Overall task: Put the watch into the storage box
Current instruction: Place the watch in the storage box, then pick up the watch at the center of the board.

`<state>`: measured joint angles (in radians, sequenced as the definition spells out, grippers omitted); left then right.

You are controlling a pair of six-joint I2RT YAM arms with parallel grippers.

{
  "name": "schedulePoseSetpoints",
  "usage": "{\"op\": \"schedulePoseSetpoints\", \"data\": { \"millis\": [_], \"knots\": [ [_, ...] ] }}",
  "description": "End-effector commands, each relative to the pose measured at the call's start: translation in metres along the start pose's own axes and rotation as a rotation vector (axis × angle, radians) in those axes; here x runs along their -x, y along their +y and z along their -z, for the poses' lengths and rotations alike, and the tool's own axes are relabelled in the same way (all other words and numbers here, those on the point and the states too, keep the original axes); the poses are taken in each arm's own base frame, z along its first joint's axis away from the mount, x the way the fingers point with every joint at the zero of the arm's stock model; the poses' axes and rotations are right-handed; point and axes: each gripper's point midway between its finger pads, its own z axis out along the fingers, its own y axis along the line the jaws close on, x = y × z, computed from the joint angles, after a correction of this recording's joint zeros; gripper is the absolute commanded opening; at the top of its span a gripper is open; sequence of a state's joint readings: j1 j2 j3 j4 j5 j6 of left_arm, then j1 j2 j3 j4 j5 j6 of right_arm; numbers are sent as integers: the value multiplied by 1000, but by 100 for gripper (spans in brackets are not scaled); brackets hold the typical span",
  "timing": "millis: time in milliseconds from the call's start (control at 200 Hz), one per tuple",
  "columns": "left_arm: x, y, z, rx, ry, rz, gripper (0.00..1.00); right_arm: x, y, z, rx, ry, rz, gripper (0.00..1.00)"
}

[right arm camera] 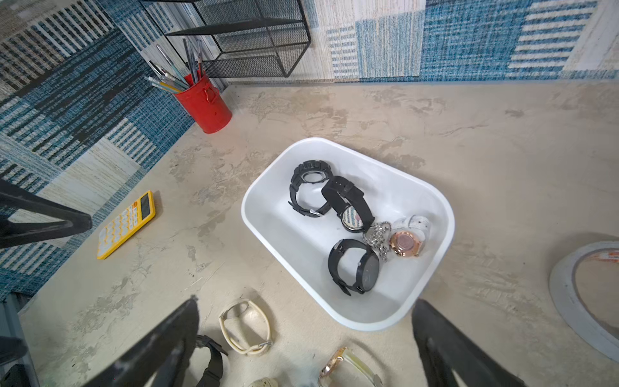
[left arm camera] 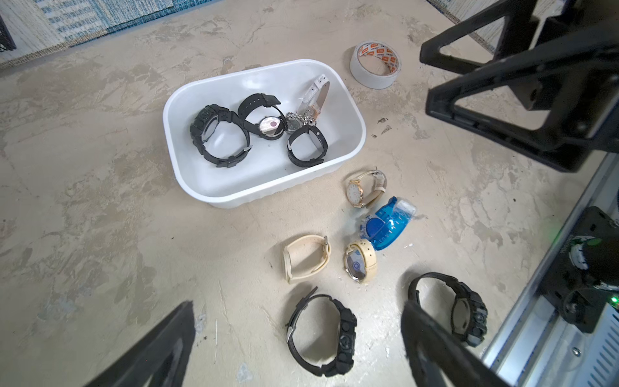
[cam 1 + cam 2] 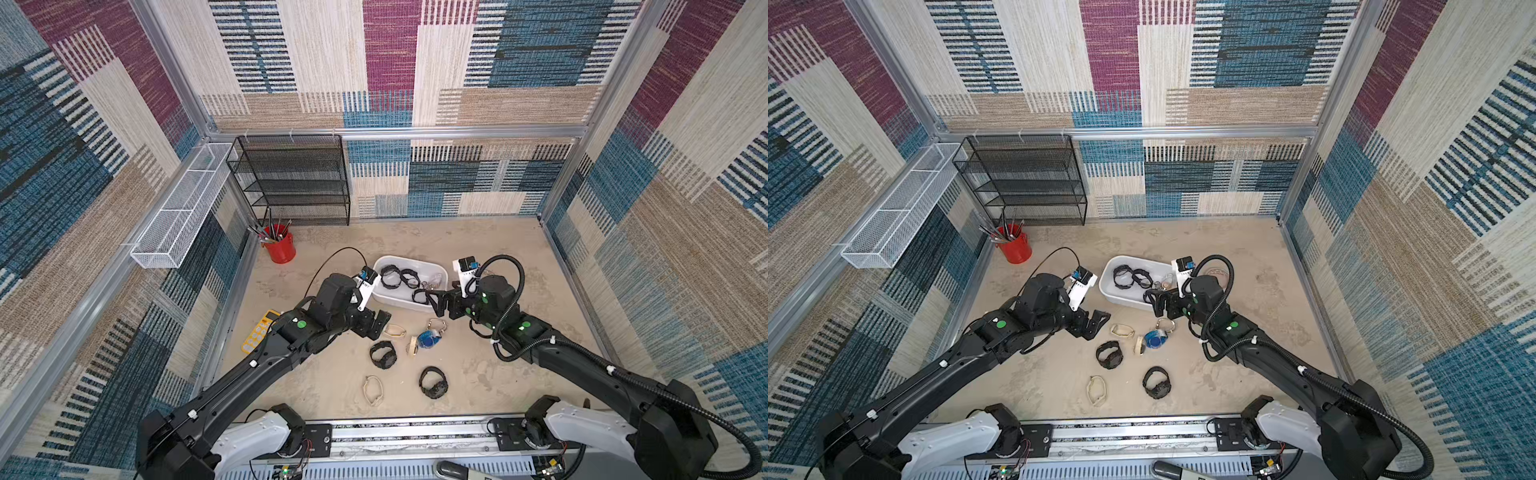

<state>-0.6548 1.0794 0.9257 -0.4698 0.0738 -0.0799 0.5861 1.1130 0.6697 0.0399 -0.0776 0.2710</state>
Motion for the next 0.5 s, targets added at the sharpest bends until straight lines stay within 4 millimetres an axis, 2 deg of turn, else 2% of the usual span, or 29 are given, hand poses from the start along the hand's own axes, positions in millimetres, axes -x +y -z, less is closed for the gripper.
{"op": "schedulePoseSetpoints", "data": {
  "millis": [0, 200, 376, 496],
  "knots": [
    [-1, 7, 2, 41, 10, 19, 97, 4, 6, 2, 28, -19, 14, 100],
    [-11, 13, 4, 79, 44, 83, 96, 1, 11, 2, 57, 0, 16, 100],
    [-48, 17, -2, 104, 128, 213, 91, 2, 17, 2, 91, -1, 23, 100],
    [-82, 19, -12, 121, 213, 317, 86, 0, 22, -1, 118, 9, 32, 100]
  ]
}}
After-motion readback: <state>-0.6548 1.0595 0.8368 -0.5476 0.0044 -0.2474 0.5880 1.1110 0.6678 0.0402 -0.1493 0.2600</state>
